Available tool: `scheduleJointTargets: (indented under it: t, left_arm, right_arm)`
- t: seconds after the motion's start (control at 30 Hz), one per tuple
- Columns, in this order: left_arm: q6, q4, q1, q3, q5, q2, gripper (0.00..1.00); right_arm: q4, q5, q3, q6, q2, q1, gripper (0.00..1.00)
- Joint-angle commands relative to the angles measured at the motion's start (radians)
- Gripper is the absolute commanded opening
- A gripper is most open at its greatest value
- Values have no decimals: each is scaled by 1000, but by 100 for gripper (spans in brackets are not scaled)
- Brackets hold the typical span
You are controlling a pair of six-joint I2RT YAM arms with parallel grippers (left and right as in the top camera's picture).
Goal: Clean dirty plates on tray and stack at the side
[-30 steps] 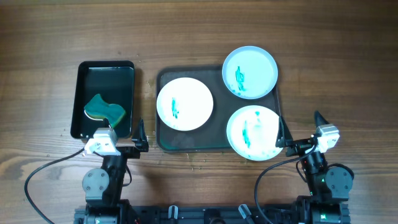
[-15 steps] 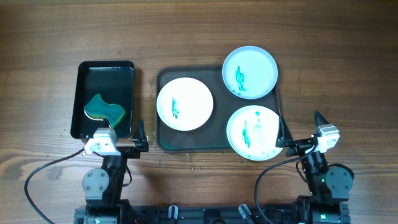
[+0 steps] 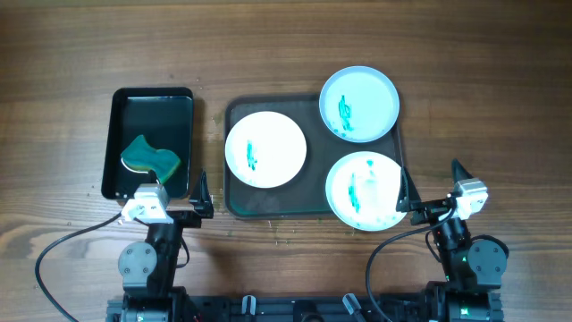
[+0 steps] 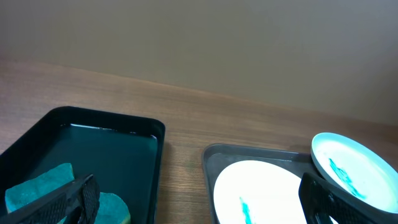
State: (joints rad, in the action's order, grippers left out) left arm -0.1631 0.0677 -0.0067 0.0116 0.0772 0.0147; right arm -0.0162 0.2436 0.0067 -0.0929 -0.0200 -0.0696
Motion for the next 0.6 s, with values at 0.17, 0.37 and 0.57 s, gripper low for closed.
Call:
scheduleJointTargets:
  t: [0.17, 0.37, 0.57]
  left_arm:
    - [-10, 3, -3, -5, 12, 3, 100]
    - [-8, -4, -2, -5, -2, 3, 100]
    - [-9, -34, -3, -5, -14, 3, 100]
  right_arm:
    - [-5, -1, -2, -11, 2, 5, 100]
    - [-12, -26, -2, -20, 2, 5, 100]
    - [-49, -2, -1, -120, 2, 5, 100]
